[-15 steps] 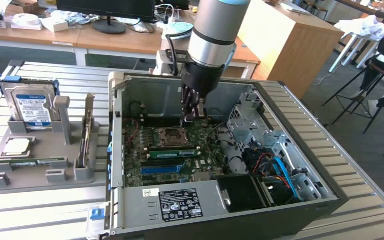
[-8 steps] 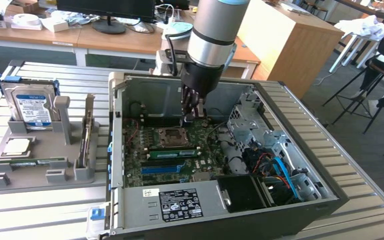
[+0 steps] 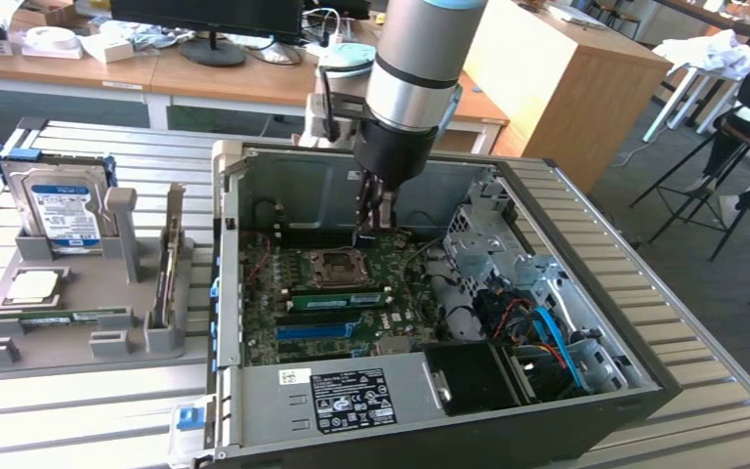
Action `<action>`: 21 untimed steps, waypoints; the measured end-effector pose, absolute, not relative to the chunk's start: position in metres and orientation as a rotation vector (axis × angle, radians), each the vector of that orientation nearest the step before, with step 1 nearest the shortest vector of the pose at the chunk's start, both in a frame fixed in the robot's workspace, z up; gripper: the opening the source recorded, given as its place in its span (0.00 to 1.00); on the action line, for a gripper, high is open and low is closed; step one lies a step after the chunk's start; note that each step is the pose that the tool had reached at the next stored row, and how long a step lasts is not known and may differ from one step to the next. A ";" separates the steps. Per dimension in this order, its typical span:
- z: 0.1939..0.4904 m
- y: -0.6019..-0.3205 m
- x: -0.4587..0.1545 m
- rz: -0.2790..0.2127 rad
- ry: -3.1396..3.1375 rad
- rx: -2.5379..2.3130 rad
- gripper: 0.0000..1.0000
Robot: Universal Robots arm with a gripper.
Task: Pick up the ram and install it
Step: 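Press down the ram until it locks into place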
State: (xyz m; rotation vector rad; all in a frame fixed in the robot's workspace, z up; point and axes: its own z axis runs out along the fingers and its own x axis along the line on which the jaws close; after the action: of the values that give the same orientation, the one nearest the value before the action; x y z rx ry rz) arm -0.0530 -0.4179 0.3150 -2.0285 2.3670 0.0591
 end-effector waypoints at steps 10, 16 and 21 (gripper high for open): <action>0.315 -0.418 -0.053 0.055 2.539 -1.804 0.10; 0.315 -0.418 -0.053 0.053 2.632 -1.661 0.10; 0.315 -0.418 -0.053 0.051 2.702 -1.541 0.10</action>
State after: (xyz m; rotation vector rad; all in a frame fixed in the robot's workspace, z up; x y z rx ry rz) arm -0.0531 -0.4179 0.3148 -1.5410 2.7022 0.0510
